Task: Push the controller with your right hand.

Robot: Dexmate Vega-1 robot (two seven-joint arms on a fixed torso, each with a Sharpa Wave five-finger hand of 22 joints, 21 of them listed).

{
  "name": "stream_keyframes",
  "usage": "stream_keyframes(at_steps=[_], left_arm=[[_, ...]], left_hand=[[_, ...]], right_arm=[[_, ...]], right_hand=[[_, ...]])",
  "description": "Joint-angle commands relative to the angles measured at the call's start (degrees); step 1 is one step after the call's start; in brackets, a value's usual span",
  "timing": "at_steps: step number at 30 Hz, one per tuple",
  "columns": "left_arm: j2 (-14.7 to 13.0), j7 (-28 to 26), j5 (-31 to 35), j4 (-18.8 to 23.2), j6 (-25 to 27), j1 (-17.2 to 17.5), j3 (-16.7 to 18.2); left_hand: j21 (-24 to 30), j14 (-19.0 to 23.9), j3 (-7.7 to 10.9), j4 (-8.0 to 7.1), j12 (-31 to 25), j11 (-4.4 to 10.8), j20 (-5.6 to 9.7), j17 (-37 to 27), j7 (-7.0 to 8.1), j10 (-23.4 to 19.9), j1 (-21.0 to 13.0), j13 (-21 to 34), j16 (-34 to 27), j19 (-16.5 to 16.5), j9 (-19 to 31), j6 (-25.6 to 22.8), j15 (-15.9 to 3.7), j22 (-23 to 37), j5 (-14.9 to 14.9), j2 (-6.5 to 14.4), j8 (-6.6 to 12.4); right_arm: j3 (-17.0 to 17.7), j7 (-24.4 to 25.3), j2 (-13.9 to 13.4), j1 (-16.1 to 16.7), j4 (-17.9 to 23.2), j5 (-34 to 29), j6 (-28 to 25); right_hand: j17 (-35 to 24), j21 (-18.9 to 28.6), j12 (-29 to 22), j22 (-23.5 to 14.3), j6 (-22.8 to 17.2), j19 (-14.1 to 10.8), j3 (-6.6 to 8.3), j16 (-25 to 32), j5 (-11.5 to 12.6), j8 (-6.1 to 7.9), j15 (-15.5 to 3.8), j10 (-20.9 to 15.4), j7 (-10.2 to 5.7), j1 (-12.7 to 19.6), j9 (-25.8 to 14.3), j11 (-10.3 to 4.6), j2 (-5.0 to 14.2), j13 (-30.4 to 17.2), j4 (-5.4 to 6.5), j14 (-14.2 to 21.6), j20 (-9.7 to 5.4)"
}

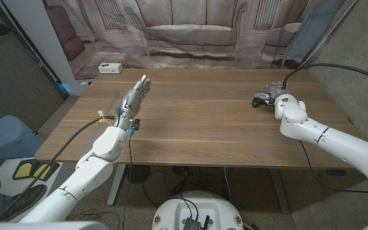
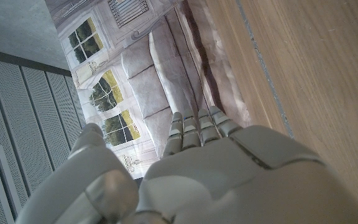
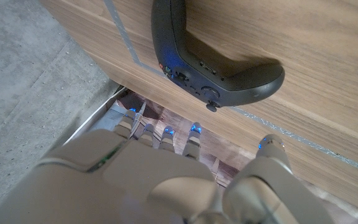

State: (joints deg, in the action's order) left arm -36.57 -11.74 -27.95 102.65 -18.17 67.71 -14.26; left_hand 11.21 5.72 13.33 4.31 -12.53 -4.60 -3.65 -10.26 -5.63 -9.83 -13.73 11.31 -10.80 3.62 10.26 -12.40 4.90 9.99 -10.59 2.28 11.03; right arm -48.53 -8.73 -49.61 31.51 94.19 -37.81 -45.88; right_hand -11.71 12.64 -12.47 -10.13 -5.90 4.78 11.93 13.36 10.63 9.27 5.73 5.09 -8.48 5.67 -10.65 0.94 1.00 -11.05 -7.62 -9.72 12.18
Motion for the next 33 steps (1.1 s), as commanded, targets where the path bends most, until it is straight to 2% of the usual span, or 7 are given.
stream_keyframes(at_steps=[1,4,7,12,18,25,33], left_arm=[[0.0,0.1,0.0,-0.2,0.1,-0.1,-0.1],[-0.1,0.1,0.0,-0.2,0.0,-0.1,0.0],[-0.1,0.1,0.0,-0.1,0.0,-0.1,0.0],[-0.2,0.0,0.0,0.0,0.1,-0.1,0.1],[-0.2,0.2,-0.1,-0.2,0.0,-0.1,0.1],[-0.2,0.3,0.0,-0.3,-0.1,-0.3,0.1],[-0.3,0.2,0.2,-0.1,0.1,-0.4,0.1]], left_hand=[[0.1,-0.2,0.03,0.27,0.1,-0.18,-0.1,-0.1,0.12,-0.1,-0.3,0.1,0.0,-0.5,0.2,-0.7,0.05,0.3,0.0,0.4,0.13],[0.1,-0.2,0.04,0.28,0.1,-0.05,-0.12,-0.1,0.16,-0.1,-0.3,0.1,0.0,-0.5,0.2,-0.7,0.05,0.3,0.0,0.4,0.13],[0.1,-0.2,0.04,0.3,0.1,-0.08,-0.1,-0.1,0.22,-0.1,-0.3,0.1,0.0,-0.5,0.2,-0.8,0.04,0.3,0.0,0.5,0.14],[0.1,-0.2,0.04,0.35,0.1,0.04,-0.1,-0.1,0.3,-0.2,-0.2,0.1,0.0,-0.5,0.2,-0.8,0.02,0.3,0.0,0.5,0.11],[0.1,-0.2,0.04,0.39,0.1,-0.14,-0.13,-0.1,0.26,-0.1,-0.2,0.1,0.0,-0.5,0.2,-0.8,-0.01,0.3,0.0,0.5,0.1],[0.1,-0.2,0.05,0.44,0.1,0.08,-0.11,-0.1,0.36,-0.2,-0.2,0.1,0.0,-0.5,0.2,-0.9,0.0,0.3,0.0,0.5,0.09],[0.1,-0.1,0.06,0.5,0.1,-0.13,-0.11,-0.1,0.27,-0.1,-0.2,0.1,0.0,-0.5,0.2,-0.8,0.01,0.3,0.0,0.5,0.04]], right_arm=[[0.4,0.7,0.0,0.4,0.4,0.3,-0.2],[0.6,0.9,0.0,0.6,0.5,0.5,-0.2],[0.7,1.2,0.0,0.7,0.7,0.8,-0.2],[1.2,2.1,-0.1,1.2,1.3,1.1,-0.3],[2.2,3.0,-0.2,1.8,2.0,2.2,-0.3],[3.6,5.0,-0.4,2.9,3.2,3.7,-0.1],[6.4,9.1,-0.9,5.5,5.0,6.8,1.3]], right_hand=[[-0.2,-0.1,0.0,-0.2,2.4,-0.8,0.32,-0.2,0.2,0.01,-0.11,-0.1,0.29,0.5,-0.2,0.05,-0.24,-0.1,-0.27,-0.5,0.02],[-0.1,-0.1,0.0,-0.2,3.9,-1.1,0.34,-0.2,0.2,0.02,-0.08,-0.4,0.62,0.5,-0.2,0.2,-0.26,-0.1,-0.28,-0.3,0.01],[-0.2,-0.1,0.0,-0.2,6.0,-1.6,0.35,-0.3,0.2,0.04,-0.09,-0.7,1.75,0.5,-0.2,0.3,-0.34,-0.1,-0.29,-0.1,0.04],[-0.2,-0.2,0.0,-0.2,7.0,-1.8,0.3,-0.2,0.2,0.18,-0.03,-0.9,1.97,0.5,-0.2,0.51,-0.48,-0.1,-0.29,0.1,0.05],[-0.2,-0.2,0.0,-0.2,7.2,-2.0,0.3,-0.2,0.2,0.38,0.05,-0.9,1.93,0.5,-0.2,0.58,-0.51,-0.1,-0.29,0.3,0.04],[-0.1,-0.2,0.2,-0.2,5.7,-2.9,0.31,-0.2,0.2,1.55,-0.02,-1.1,2.11,0.5,-0.2,0.6,-0.66,-0.2,-0.32,0.8,0.02],[-0.1,-0.1,0.4,-0.2,5.0,-3.3,0.33,-0.2,0.2,1.83,-0.13,-0.7,2.13,0.5,-0.2,0.68,-0.69,-0.2,-0.34,0.9,0.0]])
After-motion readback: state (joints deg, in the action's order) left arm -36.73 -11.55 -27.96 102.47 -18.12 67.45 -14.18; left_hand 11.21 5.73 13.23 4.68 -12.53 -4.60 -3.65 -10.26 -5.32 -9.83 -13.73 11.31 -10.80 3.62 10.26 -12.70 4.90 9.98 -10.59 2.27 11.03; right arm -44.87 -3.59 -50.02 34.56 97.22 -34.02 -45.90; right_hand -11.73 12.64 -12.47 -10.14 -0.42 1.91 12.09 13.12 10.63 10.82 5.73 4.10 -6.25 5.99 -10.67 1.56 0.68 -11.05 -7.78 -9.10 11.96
